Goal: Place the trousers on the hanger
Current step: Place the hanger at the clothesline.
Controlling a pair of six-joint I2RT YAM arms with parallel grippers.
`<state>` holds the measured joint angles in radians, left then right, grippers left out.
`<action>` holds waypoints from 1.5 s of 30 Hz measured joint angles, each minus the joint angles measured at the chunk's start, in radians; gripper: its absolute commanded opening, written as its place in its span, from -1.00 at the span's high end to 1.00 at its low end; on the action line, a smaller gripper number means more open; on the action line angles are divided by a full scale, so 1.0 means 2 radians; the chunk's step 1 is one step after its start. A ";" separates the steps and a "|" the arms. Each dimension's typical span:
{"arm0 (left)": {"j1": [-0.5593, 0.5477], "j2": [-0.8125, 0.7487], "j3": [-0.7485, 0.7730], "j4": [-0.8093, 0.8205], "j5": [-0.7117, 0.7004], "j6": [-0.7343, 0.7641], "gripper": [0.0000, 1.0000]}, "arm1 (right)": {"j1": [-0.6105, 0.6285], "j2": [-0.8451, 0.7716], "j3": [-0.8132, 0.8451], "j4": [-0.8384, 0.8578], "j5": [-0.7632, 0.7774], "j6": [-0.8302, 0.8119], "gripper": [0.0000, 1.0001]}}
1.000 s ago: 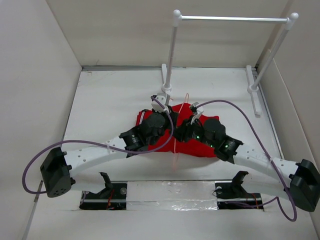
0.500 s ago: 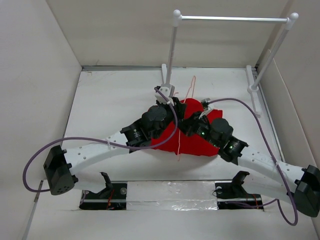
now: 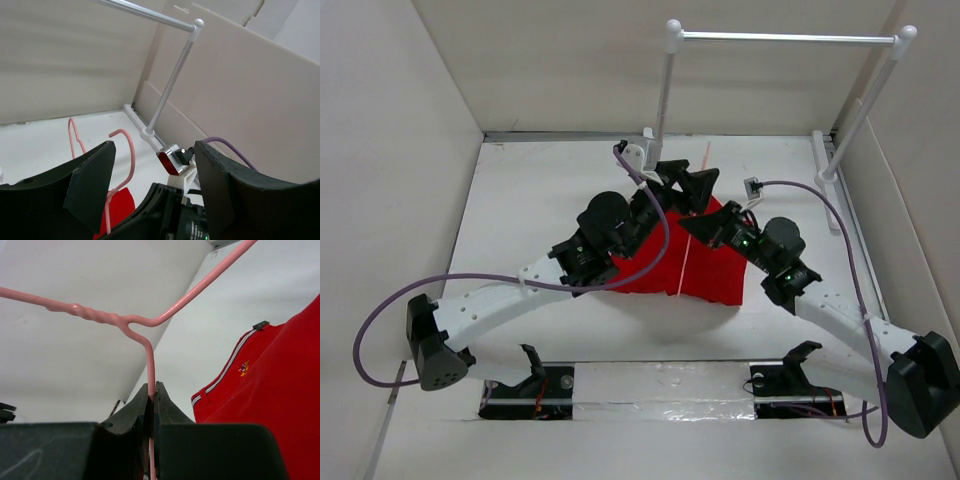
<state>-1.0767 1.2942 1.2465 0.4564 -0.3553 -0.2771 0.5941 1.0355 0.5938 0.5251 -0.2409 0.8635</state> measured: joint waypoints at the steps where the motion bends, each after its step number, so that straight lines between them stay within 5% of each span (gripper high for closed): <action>1: 0.000 -0.003 0.000 0.002 0.000 0.005 -0.24 | -0.011 0.003 0.000 0.008 -0.010 0.009 1.00; 10: 0.002 -0.080 -0.033 0.030 -0.041 0.029 -0.24 | -0.125 0.018 0.067 0.020 -0.110 0.091 1.00; 22: 0.013 -0.118 -0.128 0.027 -0.054 0.002 -0.12 | -0.275 0.149 0.240 0.053 -0.202 0.132 1.00; 31: 0.013 -0.135 -0.228 -0.021 -0.056 -0.048 -0.10 | -0.329 0.268 0.388 0.020 -0.216 0.113 1.00; 45: 0.013 -0.149 -0.280 -0.040 -0.043 -0.097 -0.08 | -0.370 0.400 0.495 -0.011 -0.234 0.118 1.00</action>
<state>-1.0500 0.9962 0.6857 0.3767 -0.4408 -0.4721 -0.1459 1.8347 1.5829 0.5034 -0.7082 1.1000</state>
